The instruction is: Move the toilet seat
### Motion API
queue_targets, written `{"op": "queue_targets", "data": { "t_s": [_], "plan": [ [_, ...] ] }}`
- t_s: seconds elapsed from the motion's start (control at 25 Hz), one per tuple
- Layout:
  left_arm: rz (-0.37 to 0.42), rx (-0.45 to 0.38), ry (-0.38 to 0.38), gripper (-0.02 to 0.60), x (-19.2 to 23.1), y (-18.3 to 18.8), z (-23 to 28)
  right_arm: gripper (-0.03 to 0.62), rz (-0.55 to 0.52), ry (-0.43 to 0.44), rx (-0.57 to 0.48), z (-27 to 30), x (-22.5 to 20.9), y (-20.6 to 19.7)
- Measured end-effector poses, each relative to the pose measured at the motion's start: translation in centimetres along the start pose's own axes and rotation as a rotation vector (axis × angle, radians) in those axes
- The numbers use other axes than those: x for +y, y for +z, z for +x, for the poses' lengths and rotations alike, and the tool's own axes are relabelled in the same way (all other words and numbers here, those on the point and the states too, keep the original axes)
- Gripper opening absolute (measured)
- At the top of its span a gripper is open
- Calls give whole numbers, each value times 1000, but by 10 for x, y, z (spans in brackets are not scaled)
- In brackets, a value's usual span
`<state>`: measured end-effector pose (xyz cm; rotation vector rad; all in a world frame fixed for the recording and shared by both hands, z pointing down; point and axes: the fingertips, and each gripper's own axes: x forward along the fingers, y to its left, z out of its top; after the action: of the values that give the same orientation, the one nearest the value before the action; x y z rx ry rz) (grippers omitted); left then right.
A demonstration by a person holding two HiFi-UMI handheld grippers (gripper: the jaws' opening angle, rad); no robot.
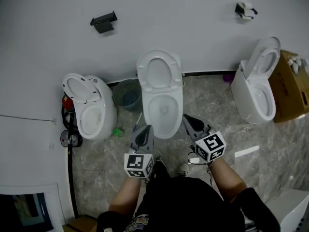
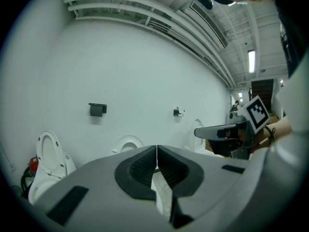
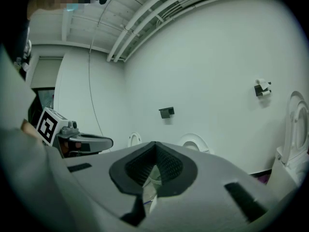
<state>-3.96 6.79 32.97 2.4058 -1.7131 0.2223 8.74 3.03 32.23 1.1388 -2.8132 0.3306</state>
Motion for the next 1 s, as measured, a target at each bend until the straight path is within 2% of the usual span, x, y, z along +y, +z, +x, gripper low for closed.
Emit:
{"op": "queue_targets", "data": {
  "t_s": [0.16,0.4,1.0],
  "plan": [
    [3,16,39,6,-11,-7,-15,3,22,19,11,-13,-1,-12],
    [-6,32,36,6,-16,-13,-25,3,30,18,19,-24,6,-20],
    [-8,10,-68,6,43,-10,-52,5,23,-67,36,6,71,-20]
  ]
}}
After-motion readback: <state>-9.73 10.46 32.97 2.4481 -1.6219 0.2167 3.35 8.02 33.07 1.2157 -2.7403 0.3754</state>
